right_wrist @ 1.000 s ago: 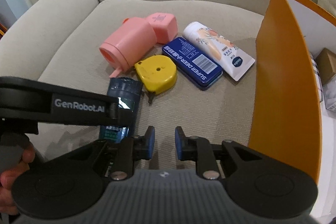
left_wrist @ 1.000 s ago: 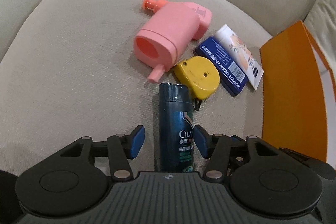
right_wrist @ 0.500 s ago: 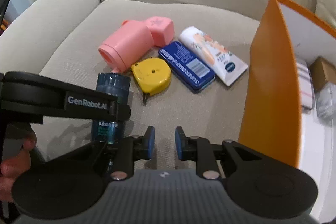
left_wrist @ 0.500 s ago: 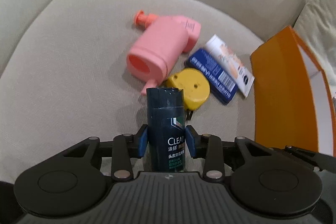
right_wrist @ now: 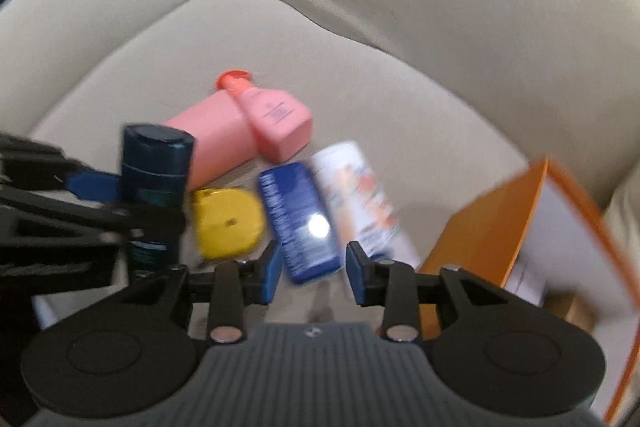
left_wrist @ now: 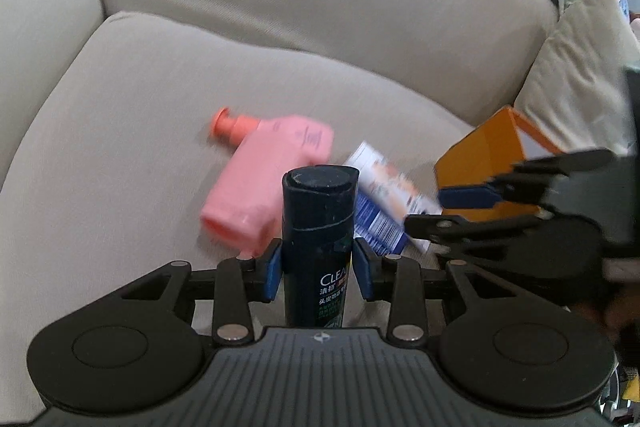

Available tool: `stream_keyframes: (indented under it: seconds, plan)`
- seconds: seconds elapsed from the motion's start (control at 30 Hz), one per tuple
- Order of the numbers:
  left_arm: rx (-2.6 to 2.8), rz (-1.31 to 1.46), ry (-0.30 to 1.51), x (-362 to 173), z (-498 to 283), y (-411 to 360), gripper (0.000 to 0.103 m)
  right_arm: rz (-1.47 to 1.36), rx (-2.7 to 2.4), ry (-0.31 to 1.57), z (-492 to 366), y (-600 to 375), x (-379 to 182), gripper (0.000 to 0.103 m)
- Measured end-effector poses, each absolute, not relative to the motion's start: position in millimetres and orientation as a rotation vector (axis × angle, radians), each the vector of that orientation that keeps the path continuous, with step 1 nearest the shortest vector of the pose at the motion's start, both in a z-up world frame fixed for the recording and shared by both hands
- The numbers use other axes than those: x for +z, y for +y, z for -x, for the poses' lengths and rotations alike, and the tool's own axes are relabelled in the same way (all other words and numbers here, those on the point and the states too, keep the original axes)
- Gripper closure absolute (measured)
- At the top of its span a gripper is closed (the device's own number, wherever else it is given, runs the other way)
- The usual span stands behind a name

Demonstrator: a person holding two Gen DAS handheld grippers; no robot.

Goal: Organize rigid objects
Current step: 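Grasp the dark Clear shampoo bottle with the left tool while the right tool grasps the white tub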

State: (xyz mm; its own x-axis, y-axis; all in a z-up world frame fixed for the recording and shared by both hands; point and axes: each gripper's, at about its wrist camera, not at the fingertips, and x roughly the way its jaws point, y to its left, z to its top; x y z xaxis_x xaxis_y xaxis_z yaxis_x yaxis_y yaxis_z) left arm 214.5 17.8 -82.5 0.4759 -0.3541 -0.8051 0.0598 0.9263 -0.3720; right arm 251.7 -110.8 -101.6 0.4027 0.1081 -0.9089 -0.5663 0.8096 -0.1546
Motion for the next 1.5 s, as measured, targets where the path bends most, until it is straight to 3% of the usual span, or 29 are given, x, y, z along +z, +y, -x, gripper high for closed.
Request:
stream_keyframes:
  seconds: [0.17, 0.57, 0.87, 1.1, 1.2, 1.43, 1.5]
  plan:
    - [-0.282, 0.343, 1.059, -85, -230, 13, 0.062, 0.523, 0.498, 1.192, -296, -111, -120, 0.065]
    - [-0.289, 0.355, 1.081, -93, -243, 14, 0.062, 0.482, 0.518, 1.297, -340, -108, -139, 0.043]
    - [-0.282, 0.347, 1.088, -95, -247, 14, 0.062, 0.286, 0.522, 1.367, -356, -121, -146, 0.043]
    - [-0.278, 0.331, 1.09, -92, -245, 13, 0.062, 0.36, 0.569, 1.318, -350, -118, -140, 0.047]
    - [-0.276, 0.332, 1.094, -93, -248, 10, 0.062, 0.401, 0.56, 1.338, -356, -118, -141, 0.036]
    - [-0.275, 0.323, 1.096, -92, -250, 9, 0.062, 0.239, 0.558, 1.416, -365, -132, -150, 0.038]
    - [-0.277, 0.319, 1.096, -91, -249, 7, 0.062, 0.241, 0.554, 1.397, -361, -132, -147, 0.044]
